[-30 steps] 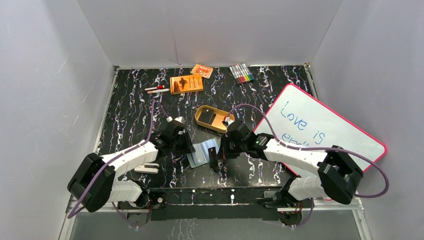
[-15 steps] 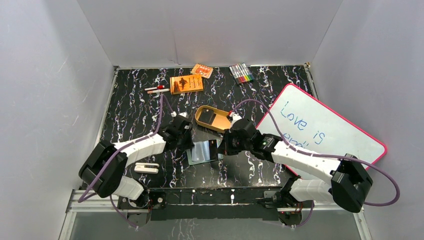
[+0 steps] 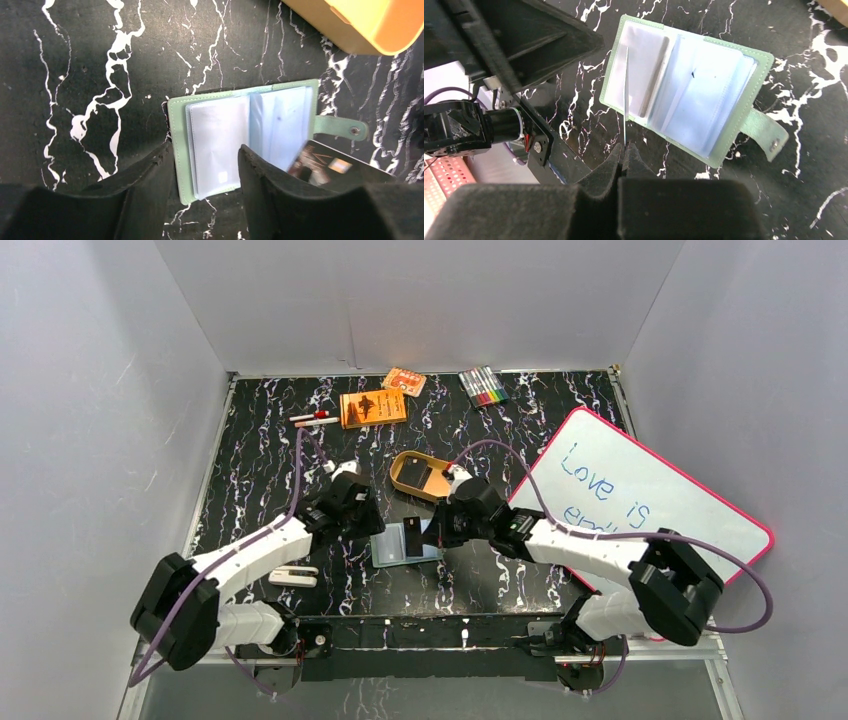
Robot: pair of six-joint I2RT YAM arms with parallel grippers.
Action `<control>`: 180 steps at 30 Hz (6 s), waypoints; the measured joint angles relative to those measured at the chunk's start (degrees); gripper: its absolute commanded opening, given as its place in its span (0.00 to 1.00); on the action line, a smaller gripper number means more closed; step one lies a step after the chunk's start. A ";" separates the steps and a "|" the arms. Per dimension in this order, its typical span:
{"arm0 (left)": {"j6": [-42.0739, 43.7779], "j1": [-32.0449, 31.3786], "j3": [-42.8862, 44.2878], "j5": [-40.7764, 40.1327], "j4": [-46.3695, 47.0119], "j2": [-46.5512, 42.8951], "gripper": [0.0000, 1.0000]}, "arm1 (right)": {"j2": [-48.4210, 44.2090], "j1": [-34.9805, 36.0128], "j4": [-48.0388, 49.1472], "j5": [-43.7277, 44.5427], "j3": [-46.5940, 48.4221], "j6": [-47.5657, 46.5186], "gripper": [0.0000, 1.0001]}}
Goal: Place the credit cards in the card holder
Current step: Insert the credit card into the card holder.
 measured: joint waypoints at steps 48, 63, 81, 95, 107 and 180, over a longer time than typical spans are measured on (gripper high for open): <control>-7.67 0.00 -11.56 4.22 7.04 -2.89 0.20 | 18.51 -9.66 12.70 -18.73 0.00 5.84 0.00; -7.69 0.00 -11.91 4.17 7.37 -3.17 0.20 | 20.52 -11.17 13.55 -21.62 1.27 6.82 0.00; -7.65 0.00 -11.91 4.17 7.39 -3.17 0.20 | 23.17 -11.17 14.82 -24.00 2.36 6.86 0.00; -7.67 0.00 -12.13 4.17 7.80 -3.19 0.19 | 26.27 -11.15 16.98 -25.18 3.87 7.63 0.00; -7.67 0.00 -12.20 4.20 8.07 -3.19 0.19 | 27.58 -10.51 16.46 -25.81 5.79 7.06 0.00; -7.69 0.00 -13.38 2.89 5.51 -6.21 0.18 | 30.08 -6.08 7.21 -22.27 14.25 4.92 0.46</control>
